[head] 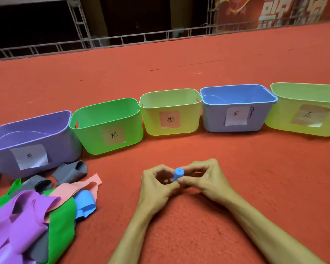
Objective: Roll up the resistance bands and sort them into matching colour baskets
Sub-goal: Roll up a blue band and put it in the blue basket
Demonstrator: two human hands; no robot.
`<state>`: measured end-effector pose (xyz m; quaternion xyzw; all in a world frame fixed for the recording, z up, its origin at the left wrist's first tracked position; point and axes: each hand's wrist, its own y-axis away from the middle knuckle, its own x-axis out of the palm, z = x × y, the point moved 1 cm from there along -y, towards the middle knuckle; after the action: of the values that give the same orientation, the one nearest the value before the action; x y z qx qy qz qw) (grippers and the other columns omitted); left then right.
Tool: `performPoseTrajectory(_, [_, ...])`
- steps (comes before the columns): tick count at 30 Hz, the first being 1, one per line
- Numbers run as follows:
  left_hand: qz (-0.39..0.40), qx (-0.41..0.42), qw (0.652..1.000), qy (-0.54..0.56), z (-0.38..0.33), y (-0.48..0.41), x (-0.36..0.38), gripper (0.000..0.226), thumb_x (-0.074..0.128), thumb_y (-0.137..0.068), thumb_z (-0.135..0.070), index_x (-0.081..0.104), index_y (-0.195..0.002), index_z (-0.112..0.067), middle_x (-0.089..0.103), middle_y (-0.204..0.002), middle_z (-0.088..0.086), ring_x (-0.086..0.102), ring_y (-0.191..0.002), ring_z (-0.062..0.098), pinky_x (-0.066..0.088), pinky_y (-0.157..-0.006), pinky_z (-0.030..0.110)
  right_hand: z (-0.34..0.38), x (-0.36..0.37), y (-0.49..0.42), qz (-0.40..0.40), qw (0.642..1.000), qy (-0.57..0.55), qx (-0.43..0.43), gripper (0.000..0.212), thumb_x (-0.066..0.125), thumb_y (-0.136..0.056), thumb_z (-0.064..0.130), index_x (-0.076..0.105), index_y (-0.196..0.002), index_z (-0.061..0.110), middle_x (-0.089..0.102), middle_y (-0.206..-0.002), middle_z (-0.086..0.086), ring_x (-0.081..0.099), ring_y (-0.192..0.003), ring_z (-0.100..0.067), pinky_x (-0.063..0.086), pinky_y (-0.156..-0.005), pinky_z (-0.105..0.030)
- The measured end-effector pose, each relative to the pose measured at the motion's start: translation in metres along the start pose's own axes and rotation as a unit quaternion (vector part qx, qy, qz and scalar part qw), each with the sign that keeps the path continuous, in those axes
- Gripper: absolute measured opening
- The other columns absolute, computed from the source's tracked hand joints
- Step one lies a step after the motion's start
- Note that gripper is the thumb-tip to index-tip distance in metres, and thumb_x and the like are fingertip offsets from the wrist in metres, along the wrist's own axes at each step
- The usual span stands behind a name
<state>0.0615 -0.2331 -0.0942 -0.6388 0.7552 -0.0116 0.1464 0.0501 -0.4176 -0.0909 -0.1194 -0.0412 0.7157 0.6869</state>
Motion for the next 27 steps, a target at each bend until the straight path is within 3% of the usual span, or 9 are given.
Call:
performPoseTrajectory(4, [-0.006, -0.003, 0.999, -0.034, 0.003, 0.0, 0.004, 0.018, 0.094, -0.073, -0.018, 0.079, -0.082, -0.02, 0.077, -0.075, -0.003, 0.063, -0.067, 0.004, 0.05, -0.066, 0.025, -0.005, -0.004, -0.003, 0.014, 0.999, -0.006, 0.028, 0.022, 0.086, -0.077, -0.003, 0.082, -0.096, 0.008, 0.081, -0.091, -0.007, 0.076, -0.083, -0.019, 0.062, -0.078, -0.037])
performPoseTrajectory(6, [0.015, 0.0, 1.0, -0.017, -0.002, 0.0, 0.004, 0.019, 0.093, -0.076, -0.018, 0.08, -0.089, -0.019, 0.079, -0.083, 0.0, 0.071, -0.076, 0.012, 0.057, -0.072, 0.033, -0.001, -0.006, -0.003, 0.003, 0.999, -0.008, 0.032, 0.021, 0.087, -0.076, -0.003, 0.082, -0.094, 0.007, 0.08, -0.088, -0.008, 0.074, -0.078, -0.016, 0.059, -0.071, -0.031])
performPoseTrajectory(8, [0.059, -0.005, 0.998, -0.005, -0.008, -0.003, 0.003, 0.024, 0.092, -0.076, -0.012, 0.079, -0.096, -0.017, 0.08, -0.092, 0.002, 0.077, -0.089, 0.022, 0.06, -0.084, 0.041, 0.004, -0.01, -0.002, -0.009, 1.0, 0.007, 0.021, 0.022, 0.089, -0.074, 0.0, 0.082, -0.093, 0.01, 0.079, -0.086, -0.007, 0.072, -0.078, -0.014, 0.06, -0.073, -0.038])
performPoseTrajectory(11, [0.093, 0.007, 0.995, -0.021, -0.028, -0.021, 0.009, 0.03, 0.091, -0.076, -0.014, 0.081, -0.104, -0.019, 0.08, -0.103, -0.003, 0.076, -0.099, 0.017, 0.058, -0.093, 0.04, 0.021, -0.034, -0.013, -0.017, 0.999, 0.031, 0.007, 0.024, 0.09, -0.073, 0.002, 0.083, -0.093, 0.013, 0.078, -0.089, -0.003, 0.073, -0.08, -0.012, 0.06, -0.075, -0.033])
performPoseTrajectory(13, [0.096, 0.035, 0.994, -0.034, -0.048, -0.047, 0.02, 0.027, 0.087, -0.079, -0.025, 0.082, -0.104, -0.022, 0.08, -0.103, -0.006, 0.075, -0.098, 0.016, 0.059, -0.092, 0.038, 0.037, -0.061, -0.032, -0.025, 0.998, 0.061, -0.017, 0.026, 0.091, -0.072, 0.003, 0.084, -0.094, 0.016, 0.078, -0.09, 0.0, 0.071, -0.079, -0.008, 0.057, -0.074, -0.027])
performPoseTrajectory(16, [0.115, 0.081, 0.99, -0.029, -0.081, -0.102, 0.046, 0.02, 0.086, -0.084, -0.014, 0.081, -0.104, -0.017, 0.081, -0.1, -0.003, 0.076, -0.095, 0.018, 0.059, -0.089, 0.032, 0.066, -0.106, -0.07, -0.037, 0.994, 0.09, -0.045, 0.027, 0.092, -0.073, 0.004, 0.084, -0.096, 0.015, 0.079, -0.088, 0.001, 0.072, -0.077, -0.008, 0.06, -0.075, -0.03])
performPoseTrajectory(19, [0.117, 0.08, 0.99, -0.006, -0.109, -0.16, 0.07, 0.02, 0.085, -0.084, -0.009, 0.08, -0.103, -0.015, 0.081, -0.101, 0.0, 0.077, -0.098, 0.016, 0.059, -0.09, 0.029, 0.089, -0.147, -0.114, -0.049, 0.989, 0.129, -0.052, 0.023, 0.092, -0.074, 0.006, 0.083, -0.092, 0.016, 0.08, -0.084, 0.004, 0.071, -0.075, -0.001, 0.055, -0.073, -0.021])
performPoseTrajectory(24, [0.111, 0.076, 0.99, -0.041, -0.131, -0.261, 0.111, 0.016, 0.085, -0.083, -0.007, 0.078, -0.097, -0.005, 0.08, -0.087, 0.013, 0.076, -0.078, 0.019, 0.059, -0.074, 0.03, 0.096, -0.208, -0.195, -0.06, 0.975, 0.211, -0.036, 0.02, 0.093, -0.075, 0.019, 0.083, -0.091, 0.012, 0.079, -0.079, -0.007, 0.074, -0.079, -0.009, 0.061, -0.073, -0.038])
performPoseTrajectory(27, [0.123, 0.042, 0.989, -0.067, -0.128, -0.308, 0.129, 0.016, 0.086, -0.079, -0.002, 0.08, -0.094, -0.001, 0.079, -0.086, 0.018, 0.077, -0.084, 0.028, 0.063, -0.079, 0.037, 0.089, -0.231, -0.232, -0.07, 0.959, 0.274, -0.017, 0.021, 0.094, -0.072, 0.021, 0.084, -0.089, 0.012, 0.078, -0.078, -0.013, 0.06, -0.068, -0.005, 0.055, -0.064, -0.037])
